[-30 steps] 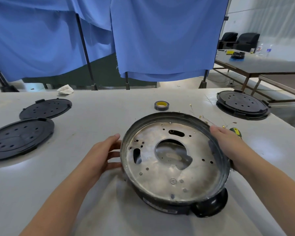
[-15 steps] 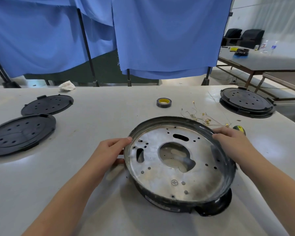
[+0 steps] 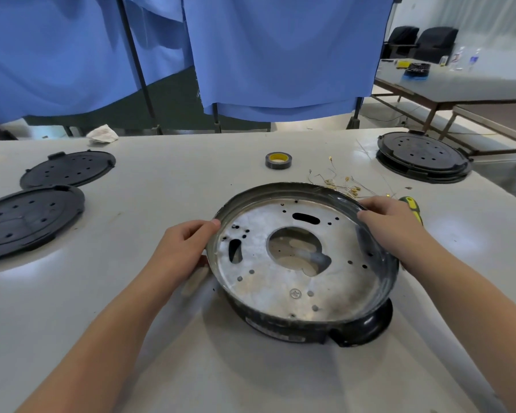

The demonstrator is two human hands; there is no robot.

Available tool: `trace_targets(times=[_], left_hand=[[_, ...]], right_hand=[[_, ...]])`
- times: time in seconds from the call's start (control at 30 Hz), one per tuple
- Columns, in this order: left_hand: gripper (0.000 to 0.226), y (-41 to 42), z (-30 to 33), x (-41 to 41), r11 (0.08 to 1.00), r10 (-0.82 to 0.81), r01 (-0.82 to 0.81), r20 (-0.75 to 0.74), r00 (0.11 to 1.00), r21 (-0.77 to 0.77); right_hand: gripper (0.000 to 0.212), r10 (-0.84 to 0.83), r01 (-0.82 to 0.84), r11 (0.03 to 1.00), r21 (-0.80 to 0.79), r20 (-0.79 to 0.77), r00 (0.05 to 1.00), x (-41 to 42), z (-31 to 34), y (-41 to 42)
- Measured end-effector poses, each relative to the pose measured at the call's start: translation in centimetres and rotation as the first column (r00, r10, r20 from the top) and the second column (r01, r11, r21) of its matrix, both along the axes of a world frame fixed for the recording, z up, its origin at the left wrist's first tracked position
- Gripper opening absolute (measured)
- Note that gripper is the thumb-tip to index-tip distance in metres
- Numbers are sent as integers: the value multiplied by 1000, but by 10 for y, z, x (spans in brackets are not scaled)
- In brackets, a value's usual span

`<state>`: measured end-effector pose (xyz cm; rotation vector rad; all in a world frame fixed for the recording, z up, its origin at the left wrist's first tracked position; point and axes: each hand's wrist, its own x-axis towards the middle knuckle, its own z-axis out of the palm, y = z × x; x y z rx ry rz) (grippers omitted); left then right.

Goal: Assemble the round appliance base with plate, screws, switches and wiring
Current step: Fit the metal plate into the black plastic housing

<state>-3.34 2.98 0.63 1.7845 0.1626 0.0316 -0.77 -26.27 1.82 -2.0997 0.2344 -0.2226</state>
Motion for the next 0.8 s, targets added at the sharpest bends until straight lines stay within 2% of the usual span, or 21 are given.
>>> trace_targets(times=[0.37, 0.43, 0.5, 0.57, 0.63, 0.67, 0.73, 0.8], left_hand=[[31, -2, -3, 0, 1000, 5, -5, 7, 1000, -11], [26, -3, -4, -2, 999, 7, -10, 52, 999, 45], [31, -1, -2, -8, 976, -10, -30, 185, 983, 214], [42, -2, 8, -20, 919, -153, 6, 341, 927, 395], [52, -9, 23, -37, 839, -391, 136, 410, 824, 526], [57, -14, 27, -45, 779, -515, 221, 399, 759, 586], [63, -26, 27, -57, 604, -707, 320, 305, 639, 730], [54, -36, 21, -63, 461, -778, 312, 209, 593, 831]], right_hand=[[15, 28, -30, 994, -106, -17, 999, 10, -2, -3], [15, 42, -44, 991, -124, -19, 999, 11, 0, -3], [15, 75, -77, 989, -125, -24, 997, 12, 3, -2], [15, 103, -107, 984, -139, -37, 994, 14, 5, -2], [14, 112, -119, 980, -157, -55, 992, 17, 6, -2], [14, 111, -119, 981, -151, -59, 992, 18, 7, -1], [14, 95, -102, 988, -113, -66, 993, 19, 8, -1], [11, 71, -77, 995, -71, -87, 994, 17, 9, -2]])
